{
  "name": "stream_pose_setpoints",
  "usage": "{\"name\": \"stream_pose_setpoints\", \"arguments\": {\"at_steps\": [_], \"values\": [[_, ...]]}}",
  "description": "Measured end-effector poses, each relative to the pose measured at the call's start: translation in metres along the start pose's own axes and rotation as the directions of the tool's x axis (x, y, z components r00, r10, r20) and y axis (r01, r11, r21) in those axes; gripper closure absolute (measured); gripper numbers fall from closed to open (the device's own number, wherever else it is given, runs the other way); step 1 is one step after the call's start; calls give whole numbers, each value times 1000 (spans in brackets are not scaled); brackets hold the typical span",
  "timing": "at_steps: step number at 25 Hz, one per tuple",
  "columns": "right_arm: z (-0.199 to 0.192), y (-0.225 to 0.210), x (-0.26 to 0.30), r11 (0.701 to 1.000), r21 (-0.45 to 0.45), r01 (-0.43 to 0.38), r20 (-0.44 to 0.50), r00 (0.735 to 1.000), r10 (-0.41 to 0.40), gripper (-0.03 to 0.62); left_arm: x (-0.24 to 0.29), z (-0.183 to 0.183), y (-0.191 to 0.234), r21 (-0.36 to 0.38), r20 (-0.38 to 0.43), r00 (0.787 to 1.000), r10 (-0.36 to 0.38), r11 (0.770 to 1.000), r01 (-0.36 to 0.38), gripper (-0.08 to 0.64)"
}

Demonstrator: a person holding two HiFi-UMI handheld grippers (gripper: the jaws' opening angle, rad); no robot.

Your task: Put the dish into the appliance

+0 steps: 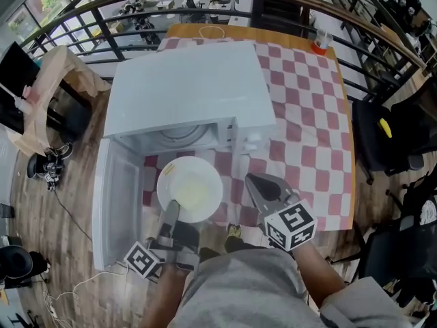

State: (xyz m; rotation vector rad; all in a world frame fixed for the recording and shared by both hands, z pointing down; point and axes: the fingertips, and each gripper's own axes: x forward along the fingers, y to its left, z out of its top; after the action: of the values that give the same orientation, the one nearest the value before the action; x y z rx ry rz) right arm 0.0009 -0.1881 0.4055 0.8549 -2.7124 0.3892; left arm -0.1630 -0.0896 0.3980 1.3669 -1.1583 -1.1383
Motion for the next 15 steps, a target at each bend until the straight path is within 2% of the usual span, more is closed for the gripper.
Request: {"name": "stream_pose_setpoints", "arguments": {"at_steps": [11,15], "values": [[7,11,6,998,-10,-58,25,998,58,595,-6,6,3,11,66,997,34,999,-35,523],[9,17,9,997,-15,-76,31,997,76,595,-8,11,-3,16,81,996,21,1000,-23,523]]}}
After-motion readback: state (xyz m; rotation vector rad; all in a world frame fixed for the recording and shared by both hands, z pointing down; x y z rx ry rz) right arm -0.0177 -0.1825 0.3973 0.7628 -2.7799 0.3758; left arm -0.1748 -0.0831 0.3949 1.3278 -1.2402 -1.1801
